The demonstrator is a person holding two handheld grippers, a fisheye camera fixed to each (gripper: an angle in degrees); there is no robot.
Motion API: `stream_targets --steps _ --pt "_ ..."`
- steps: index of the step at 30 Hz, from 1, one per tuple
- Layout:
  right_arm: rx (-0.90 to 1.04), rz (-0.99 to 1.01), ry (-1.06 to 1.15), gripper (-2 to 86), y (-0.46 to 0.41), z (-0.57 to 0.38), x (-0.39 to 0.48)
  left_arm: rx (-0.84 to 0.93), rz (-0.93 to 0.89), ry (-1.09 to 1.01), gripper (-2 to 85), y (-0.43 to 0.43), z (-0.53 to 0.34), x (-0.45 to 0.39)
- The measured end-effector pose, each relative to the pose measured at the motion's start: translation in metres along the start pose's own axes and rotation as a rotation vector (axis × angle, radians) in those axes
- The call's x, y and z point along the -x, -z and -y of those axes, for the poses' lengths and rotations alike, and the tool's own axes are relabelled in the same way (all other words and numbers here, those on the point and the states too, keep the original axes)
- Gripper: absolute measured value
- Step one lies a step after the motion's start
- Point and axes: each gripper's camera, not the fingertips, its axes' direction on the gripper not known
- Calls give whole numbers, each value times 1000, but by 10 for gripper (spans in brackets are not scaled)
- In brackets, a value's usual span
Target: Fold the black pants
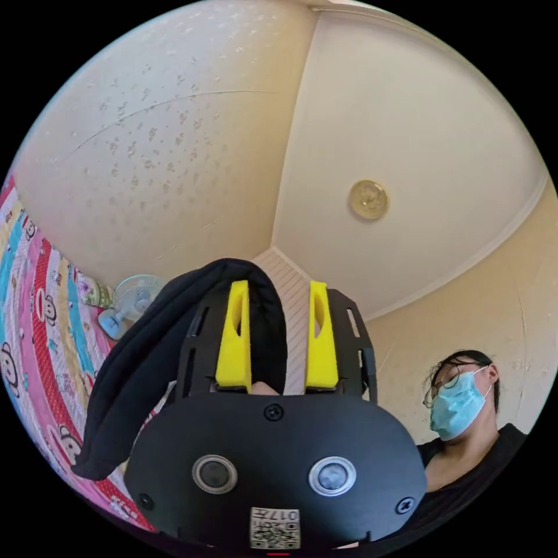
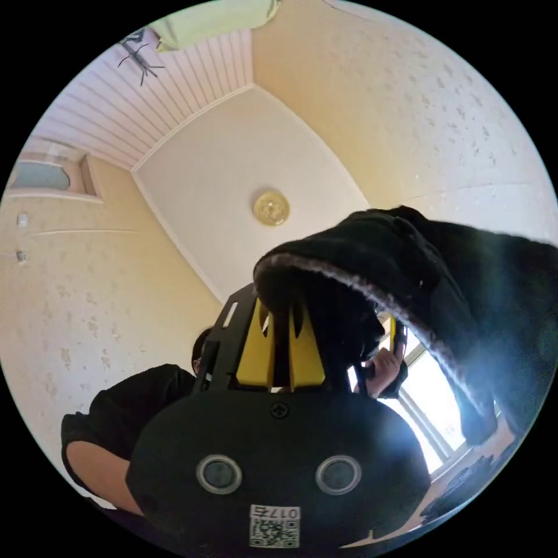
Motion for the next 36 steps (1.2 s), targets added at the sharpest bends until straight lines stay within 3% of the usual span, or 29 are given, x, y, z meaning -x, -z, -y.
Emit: stream_targets --steps 2,4,6,7,8,9,10,11,12,14,19,22,26,28,30,34,36 --pt "31 -81 87 14 -2 16 22 79 63 94 276 25 -22 28" --pt "71 -186 108 3 -6 29 36 237 157 340 317 48 -71 82" --pt "185 -370 167 -1 -18 34 48 352 160 524 290 58 -120 119" --pt "213 -408 179 -1 -21 33 50 433 151 585 233 62 -150 132" --pt "275 -457 199 2 -27 31 54 461 121 585 198 64 -163 134" --pt "342 -486 217 6 -32 27 57 451 -35 558 127 71 -183 133" --pt "368 -492 218 9 -34 25 58 377 -224 553 122 80 -197 129" --pt "388 -474 199 15 -36 21 59 336 -291 549 120 85 -200 126" --pt "394 -442 181 21 -39 15 60 267 -355 490 120 93 -200 114" --pt "410 -410 157 29 -48 5 59 274 -250 289 129 98 -188 78" --pt "589 -446 145 39 -101 -30 45 410 187 -589 177 45 -197 -93" --pt "731 -548 217 34 -139 -65 42 438 367 -927 206 2 -234 -146" --pt "1003 -693 280 21 -186 -121 31 498 470 -1045 192 -43 -269 -162" --pt "1096 -829 375 17 -201 -146 33 418 665 -1042 141 -47 -288 -163" --pt "1237 -935 432 19 -211 -171 33 399 750 -1011 103 -41 -296 -163" --pt "1319 -880 413 43 -198 -190 38 294 600 -747 75 -9 -286 -148" --pt "1336 -838 374 54 -184 -199 48 307 585 -737 75 -10 -288 -146"
